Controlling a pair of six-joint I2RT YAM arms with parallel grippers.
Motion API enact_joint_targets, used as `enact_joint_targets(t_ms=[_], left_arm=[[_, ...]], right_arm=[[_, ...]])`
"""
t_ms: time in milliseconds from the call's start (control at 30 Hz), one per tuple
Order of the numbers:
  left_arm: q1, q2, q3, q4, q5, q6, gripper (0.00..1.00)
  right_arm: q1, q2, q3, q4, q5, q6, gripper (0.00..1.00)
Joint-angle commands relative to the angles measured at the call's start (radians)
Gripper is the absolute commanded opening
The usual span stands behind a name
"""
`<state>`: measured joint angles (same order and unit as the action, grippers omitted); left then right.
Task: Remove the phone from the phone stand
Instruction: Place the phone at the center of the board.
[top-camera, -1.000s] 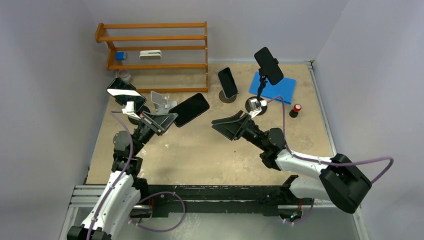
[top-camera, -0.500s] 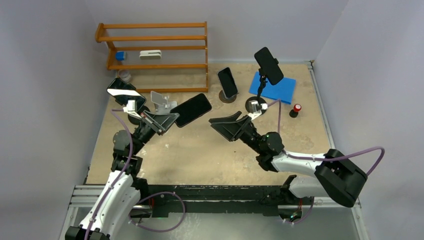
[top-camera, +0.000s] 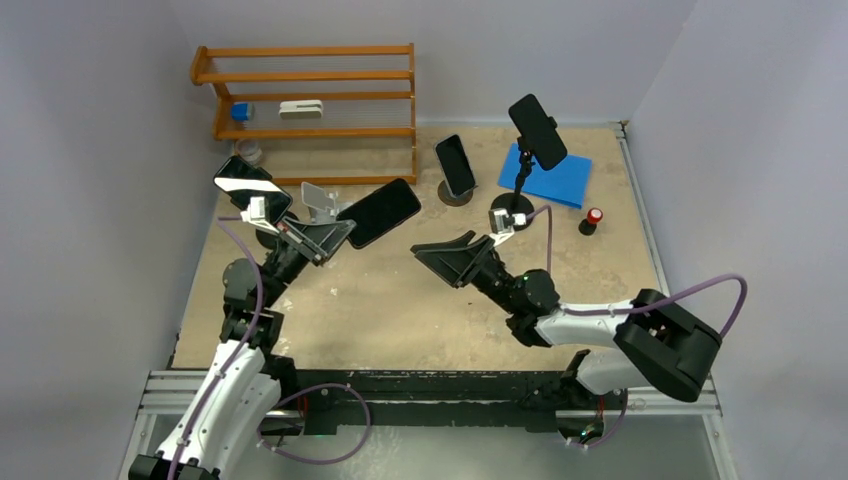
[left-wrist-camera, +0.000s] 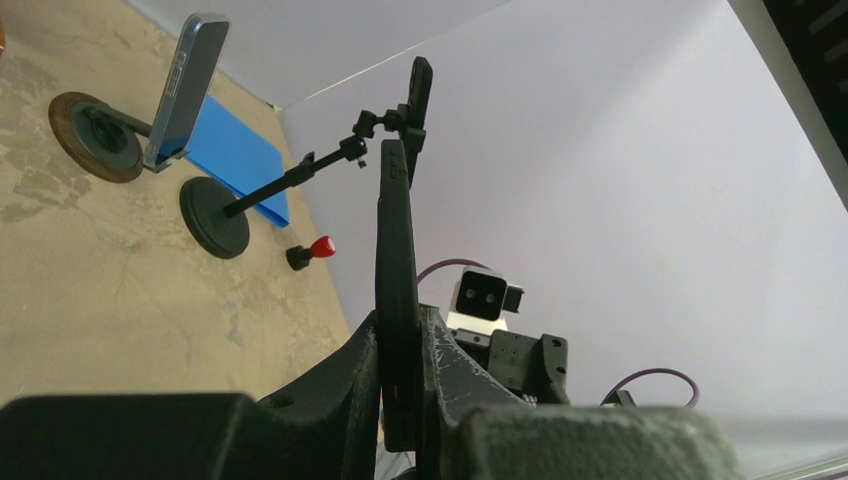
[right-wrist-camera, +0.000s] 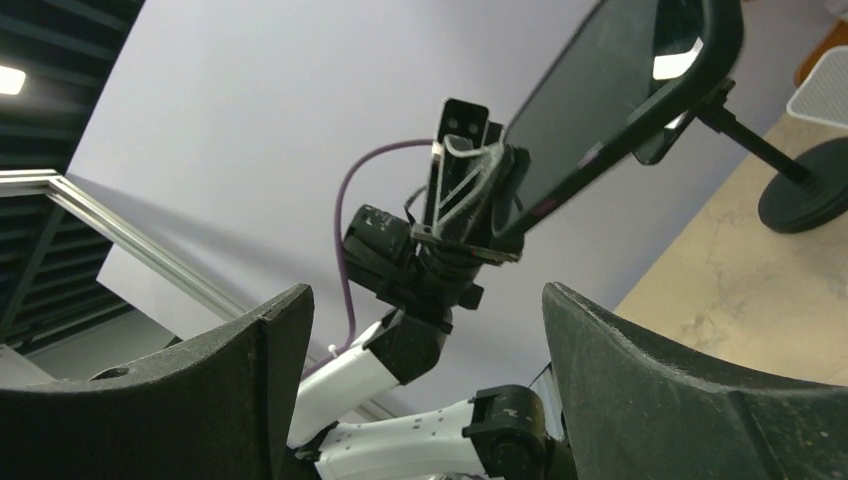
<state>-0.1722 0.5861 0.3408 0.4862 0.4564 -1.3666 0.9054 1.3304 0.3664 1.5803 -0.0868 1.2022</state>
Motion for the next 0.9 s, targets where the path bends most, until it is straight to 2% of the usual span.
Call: enact_joint_targets(t_ms=[0,267,867], left_arm=[[-0.006,-0.011,0.085,0.097,-0.027,0.009,0.00],[-0.007,-0.034,0.100,0.076,-0.021,0.001,0.00],[-0.013,-0.068,0.113,0.035,-0.012,0.008,0.00]], right_arm=[[0.019,0.024,0.044,0.072,0.022,0.015,0.86],[0.022,0.090,0.110,0.041,0.033,0.037,0.85],[0.021,0.271,0.270,0.122,0.026,0.124,0.75]])
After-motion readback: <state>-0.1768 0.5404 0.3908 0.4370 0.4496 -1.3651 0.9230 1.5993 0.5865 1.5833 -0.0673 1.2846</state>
